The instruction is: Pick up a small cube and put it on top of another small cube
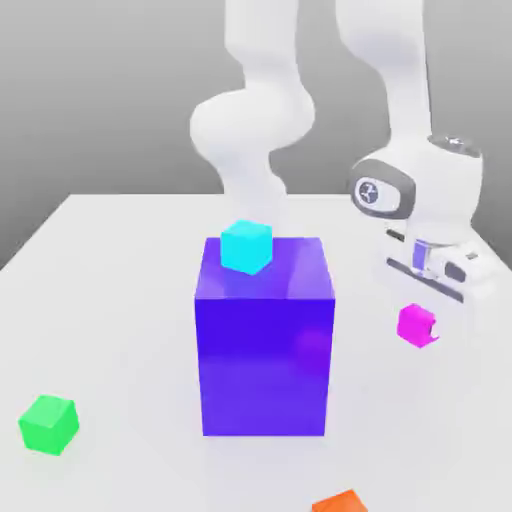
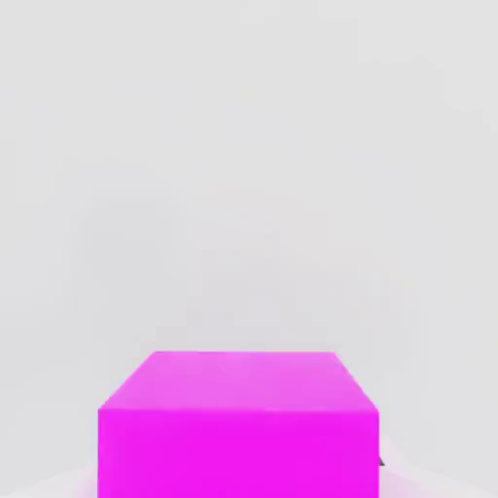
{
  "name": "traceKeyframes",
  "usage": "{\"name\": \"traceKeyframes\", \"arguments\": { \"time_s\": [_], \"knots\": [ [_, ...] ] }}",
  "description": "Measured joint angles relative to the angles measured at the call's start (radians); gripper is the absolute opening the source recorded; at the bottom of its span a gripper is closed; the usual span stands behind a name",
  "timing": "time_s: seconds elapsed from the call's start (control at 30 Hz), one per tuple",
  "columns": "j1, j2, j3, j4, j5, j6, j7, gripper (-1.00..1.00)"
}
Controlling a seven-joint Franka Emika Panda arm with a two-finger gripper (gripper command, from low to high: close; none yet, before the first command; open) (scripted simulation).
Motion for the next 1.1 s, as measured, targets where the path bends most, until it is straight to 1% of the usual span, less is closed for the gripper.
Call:
{"name": "traceKeyframes", "arguments": {
  "time_s": [0.1, 0.13, 0.17, 0.33, 0.5, 0.77, 0.93, 1.1],
  "knots": [
    [0.035, 0.024, -0.049, 0.084, 0.057, -0.037, -0.083, -1.0],
    [0.016, 0.037, -0.076, 0.115, 0.077, -0.049, -0.115, -1.0],
    [-0.041, 0.051, -0.1, 0.146, 0.097, -0.06, -0.148, -1.0],
    [-0.17, 0.117, -0.143, 0.3, 0.171, -0.113, -0.293, -1.0],
    [-0.28, 0.167, -0.201, 0.426, 0.219, -0.158, -0.423, -1.0],
    [-0.49, 0.207, -0.356, 0.485, 0.236, -0.224, -0.605, -1.0],
    [-0.622, 0.199, -0.477, 0.463, 0.214, -0.26, -0.694, -1.0],
    [-0.76, 0.158, -0.622, 0.428, 0.164, -0.291, -0.774, -1.0]
  ]
}}
